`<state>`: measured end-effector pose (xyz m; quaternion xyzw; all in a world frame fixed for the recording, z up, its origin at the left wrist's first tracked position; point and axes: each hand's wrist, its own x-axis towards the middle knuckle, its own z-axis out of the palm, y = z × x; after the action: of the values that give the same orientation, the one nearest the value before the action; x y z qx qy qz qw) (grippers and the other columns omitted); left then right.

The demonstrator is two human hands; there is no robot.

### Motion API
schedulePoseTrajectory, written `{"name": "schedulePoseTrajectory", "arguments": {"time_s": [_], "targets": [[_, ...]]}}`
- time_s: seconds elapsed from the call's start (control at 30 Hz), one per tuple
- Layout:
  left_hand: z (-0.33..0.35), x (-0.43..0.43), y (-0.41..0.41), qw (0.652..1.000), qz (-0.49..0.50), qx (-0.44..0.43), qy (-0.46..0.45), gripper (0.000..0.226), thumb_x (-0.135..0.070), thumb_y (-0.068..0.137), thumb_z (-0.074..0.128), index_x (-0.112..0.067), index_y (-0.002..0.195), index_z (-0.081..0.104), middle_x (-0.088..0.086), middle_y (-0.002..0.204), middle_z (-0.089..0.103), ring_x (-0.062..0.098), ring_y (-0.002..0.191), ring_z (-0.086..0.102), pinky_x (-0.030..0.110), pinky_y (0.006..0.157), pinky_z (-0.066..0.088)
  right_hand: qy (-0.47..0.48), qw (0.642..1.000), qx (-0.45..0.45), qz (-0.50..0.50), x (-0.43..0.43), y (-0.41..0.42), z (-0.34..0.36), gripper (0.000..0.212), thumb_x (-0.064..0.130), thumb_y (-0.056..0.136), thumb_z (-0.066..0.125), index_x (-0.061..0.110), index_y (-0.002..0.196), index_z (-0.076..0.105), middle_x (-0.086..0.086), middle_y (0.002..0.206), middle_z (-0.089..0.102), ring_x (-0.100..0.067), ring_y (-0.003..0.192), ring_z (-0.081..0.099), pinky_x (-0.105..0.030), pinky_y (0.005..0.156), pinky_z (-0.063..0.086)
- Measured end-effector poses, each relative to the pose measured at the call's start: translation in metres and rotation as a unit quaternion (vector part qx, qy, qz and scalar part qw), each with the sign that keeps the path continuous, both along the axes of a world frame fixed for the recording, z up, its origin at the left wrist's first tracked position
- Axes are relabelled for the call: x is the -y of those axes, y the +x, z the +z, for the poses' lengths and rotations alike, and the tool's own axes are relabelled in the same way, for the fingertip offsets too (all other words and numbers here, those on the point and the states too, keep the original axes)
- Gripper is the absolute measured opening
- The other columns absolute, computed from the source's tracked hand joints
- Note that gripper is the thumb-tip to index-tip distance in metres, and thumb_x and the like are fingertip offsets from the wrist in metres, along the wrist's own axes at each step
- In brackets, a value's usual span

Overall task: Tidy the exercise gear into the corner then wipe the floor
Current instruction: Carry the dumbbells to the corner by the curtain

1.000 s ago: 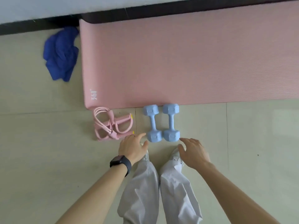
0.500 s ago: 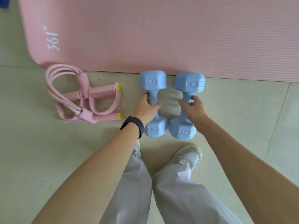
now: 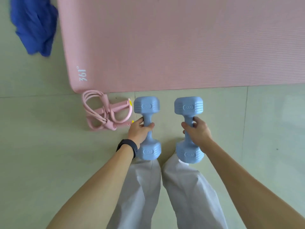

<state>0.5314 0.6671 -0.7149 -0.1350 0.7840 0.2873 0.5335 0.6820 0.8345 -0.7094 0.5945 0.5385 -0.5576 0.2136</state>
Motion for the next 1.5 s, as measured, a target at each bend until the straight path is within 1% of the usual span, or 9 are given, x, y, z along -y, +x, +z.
{"name": "schedulePoseTrajectory", "arguments": {"time_s": [0.2,0.4,0.5,0.63,0.8,0.93,1.03,1.33,1.5], "targets": [[0.208,-0.008,-0.012,0.997,-0.054,-0.038,0.037,0.016,-0.027,0.082,0.078,-0.020,0.093,0.068,0.003,0.087,0.075,0.024,0.083,0.072,0.047,0.087,0.057,0.031,0.999,-0.036,-0.019,0.004,0.011,0.216,0.012,0.029,0.091,0.065,0.019,0.090,0.059,0.000,0.079,0.069,-0.019,0.074,0.064,-0.026,0.059,0.040],[0.400,-0.034,-0.018,0.986,-0.082,-0.090,0.112,0.024,-0.027,0.078,0.080,-0.018,0.097,0.067,0.003,0.084,0.076,0.025,0.076,0.074,0.047,0.078,0.061,0.071,0.993,-0.078,-0.051,0.009,0.037,0.409,0.025,0.024,0.088,0.069,0.026,0.111,0.059,0.004,0.095,0.072,-0.018,0.087,0.068,-0.030,0.071,0.049],[0.475,-0.054,-0.016,0.978,-0.091,-0.085,0.170,0.017,-0.019,0.082,0.079,-0.010,0.092,0.069,0.008,0.077,0.074,0.033,0.074,0.073,0.046,0.072,0.061,0.118,0.983,-0.112,-0.088,0.013,0.057,0.484,0.021,0.023,0.089,0.068,0.026,0.108,0.061,0.003,0.085,0.074,-0.017,0.080,0.069,-0.032,0.073,0.052],[0.556,-0.082,-0.006,0.961,-0.122,-0.065,0.239,0.016,-0.013,0.084,0.077,-0.004,0.096,0.071,0.009,0.071,0.069,0.026,0.066,0.065,0.038,0.066,0.055,0.186,0.962,-0.143,-0.143,0.017,0.091,0.565,0.006,0.023,0.091,0.066,0.025,0.097,0.064,0.002,0.077,0.073,-0.018,0.075,0.068,-0.036,0.074,0.052],[0.624,-0.137,0.018,0.923,-0.218,-0.050,0.314,0.013,-0.008,0.086,0.075,-0.007,0.098,0.071,0.006,0.074,0.067,0.024,0.069,0.065,0.037,0.068,0.055,0.266,0.930,-0.147,-0.209,0.001,0.144,0.636,0.005,0.024,0.091,0.065,0.020,0.089,0.064,0.002,0.077,0.074,-0.023,0.081,0.070,-0.046,0.084,0.054],[0.663,-0.196,0.060,0.883,-0.305,-0.051,0.355,0.013,-0.010,0.088,0.074,-0.008,0.100,0.072,0.007,0.075,0.066,0.022,0.067,0.064,0.036,0.068,0.056,0.337,0.885,-0.141,-0.289,-0.019,0.194,0.682,0.010,0.019,0.092,0.064,0.011,0.087,0.064,-0.002,0.077,0.073,-0.025,0.082,0.070,-0.039,0.079,0.054],[0.681,-0.249,0.106,0.856,-0.352,-0.030,0.376,0.015,-0.012,0.087,0.075,-0.008,0.101,0.072,0.008,0.077,0.067,0.023,0.069,0.065,0.041,0.073,0.056,0.372,0.857,-0.122,-0.334,-0.040,0.244,0.707,0.010,0.023,0.092,0.063,0.015,0.087,0.065,0.003,0.077,0.074,-0.021,0.081,0.070,-0.040,0.080,0.054],[0.719,-0.427,0.297,0.805,-0.419,0.014,0.419,0.014,-0.009,0.089,0.073,-0.011,0.102,0.071,0.012,0.087,0.067,0.029,0.076,0.068,0.048,0.082,0.058,0.438,0.788,-0.095,-0.421,-0.156,0.425,0.732,0.010,0.024,0.092,0.064,0.017,0.085,0.067,0.003,0.076,0.074,-0.020,0.078,0.071,-0.050,0.083,0.057],[0.741,-0.525,0.387,0.791,-0.430,0.008,0.436,0.023,-0.010,0.089,0.073,-0.002,0.110,0.069,0.013,0.091,0.069,0.027,0.075,0.067,0.050,0.082,0.058,0.462,0.757,-0.097,-0.452,-0.237,0.518,0.751,0.007,0.025,0.090,0.066,0.019,0.085,0.067,0.002,0.077,0.075,-0.020,0.081,0.073,-0.052,0.085,0.057]]}}
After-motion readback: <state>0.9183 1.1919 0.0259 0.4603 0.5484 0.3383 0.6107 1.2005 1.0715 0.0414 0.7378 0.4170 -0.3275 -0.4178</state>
